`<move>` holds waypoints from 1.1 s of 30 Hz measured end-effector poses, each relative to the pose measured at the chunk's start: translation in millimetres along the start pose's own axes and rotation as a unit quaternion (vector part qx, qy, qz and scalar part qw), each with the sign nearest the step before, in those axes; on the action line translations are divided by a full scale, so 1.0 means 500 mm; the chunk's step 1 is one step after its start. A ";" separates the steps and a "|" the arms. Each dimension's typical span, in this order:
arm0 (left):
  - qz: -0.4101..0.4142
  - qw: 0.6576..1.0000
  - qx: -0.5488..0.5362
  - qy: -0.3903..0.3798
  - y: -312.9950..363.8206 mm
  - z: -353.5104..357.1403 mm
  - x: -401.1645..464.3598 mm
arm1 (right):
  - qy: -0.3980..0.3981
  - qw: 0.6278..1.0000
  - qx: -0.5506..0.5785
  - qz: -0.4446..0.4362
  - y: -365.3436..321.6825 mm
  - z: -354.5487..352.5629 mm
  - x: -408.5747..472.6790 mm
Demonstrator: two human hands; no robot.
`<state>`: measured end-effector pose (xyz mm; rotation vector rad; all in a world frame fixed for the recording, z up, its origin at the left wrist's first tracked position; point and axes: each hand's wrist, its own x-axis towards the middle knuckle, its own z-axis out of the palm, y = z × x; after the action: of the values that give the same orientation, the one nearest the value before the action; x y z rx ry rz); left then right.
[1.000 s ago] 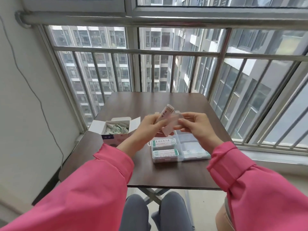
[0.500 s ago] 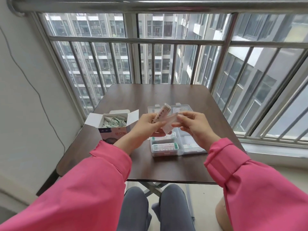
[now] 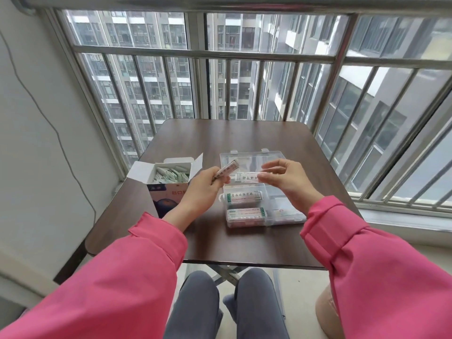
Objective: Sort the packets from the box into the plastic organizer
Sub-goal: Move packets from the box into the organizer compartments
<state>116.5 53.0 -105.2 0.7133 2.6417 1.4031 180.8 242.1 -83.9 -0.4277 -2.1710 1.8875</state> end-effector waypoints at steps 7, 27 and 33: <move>-0.002 1.000 0.008 0.004 -0.005 -0.009 0.000 | 0.021 0.997 -0.070 0.013 -0.005 0.015 0.012; -0.060 0.997 0.040 0.018 -0.016 0.035 0.054 | -0.105 0.888 -0.448 0.003 0.006 0.086 0.104; -0.049 0.997 0.060 0.011 -0.018 0.032 0.060 | -0.087 0.841 -0.535 -0.013 -0.001 0.095 0.109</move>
<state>90.9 73.9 -117.3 0.5722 2.7560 1.2435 112.9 218.3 -90.8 -0.3850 -3.1509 0.5035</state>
